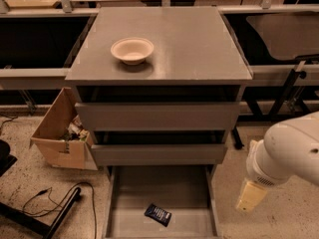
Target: Pick rxbar blueberry from bottom drawer and place on counter
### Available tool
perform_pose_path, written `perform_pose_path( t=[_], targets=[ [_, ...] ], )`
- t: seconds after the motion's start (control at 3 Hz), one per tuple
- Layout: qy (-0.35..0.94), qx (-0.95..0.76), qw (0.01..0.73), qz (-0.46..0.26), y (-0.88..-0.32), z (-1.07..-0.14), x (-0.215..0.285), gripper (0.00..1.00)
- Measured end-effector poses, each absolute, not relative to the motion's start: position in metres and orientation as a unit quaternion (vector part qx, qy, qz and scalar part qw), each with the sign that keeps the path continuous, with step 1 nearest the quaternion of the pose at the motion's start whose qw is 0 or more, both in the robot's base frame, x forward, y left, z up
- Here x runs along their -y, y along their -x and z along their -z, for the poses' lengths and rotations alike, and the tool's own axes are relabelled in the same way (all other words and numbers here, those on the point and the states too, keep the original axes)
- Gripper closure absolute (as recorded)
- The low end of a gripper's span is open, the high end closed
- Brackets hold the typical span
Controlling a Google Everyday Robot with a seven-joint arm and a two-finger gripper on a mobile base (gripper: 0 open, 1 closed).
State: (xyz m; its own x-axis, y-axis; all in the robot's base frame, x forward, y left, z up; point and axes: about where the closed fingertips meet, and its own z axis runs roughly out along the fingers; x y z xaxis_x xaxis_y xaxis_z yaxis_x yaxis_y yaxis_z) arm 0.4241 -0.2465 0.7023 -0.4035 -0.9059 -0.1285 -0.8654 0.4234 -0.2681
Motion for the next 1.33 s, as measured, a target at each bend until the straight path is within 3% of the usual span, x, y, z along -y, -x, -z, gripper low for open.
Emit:
perform_pose_path(
  t=[0.67,1.0,1.33],
  targets=[
    [0.529,-0.83,0.151,0.09,-0.434,-0.703,0.245,0.0],
    [0.532,-0.827,0.169,0.061,-0.44,-0.675,0.225,0.0],
    [0.543,-0.818,0.189,0.009,-0.456,-0.597,0.174,0.0]
  ],
)
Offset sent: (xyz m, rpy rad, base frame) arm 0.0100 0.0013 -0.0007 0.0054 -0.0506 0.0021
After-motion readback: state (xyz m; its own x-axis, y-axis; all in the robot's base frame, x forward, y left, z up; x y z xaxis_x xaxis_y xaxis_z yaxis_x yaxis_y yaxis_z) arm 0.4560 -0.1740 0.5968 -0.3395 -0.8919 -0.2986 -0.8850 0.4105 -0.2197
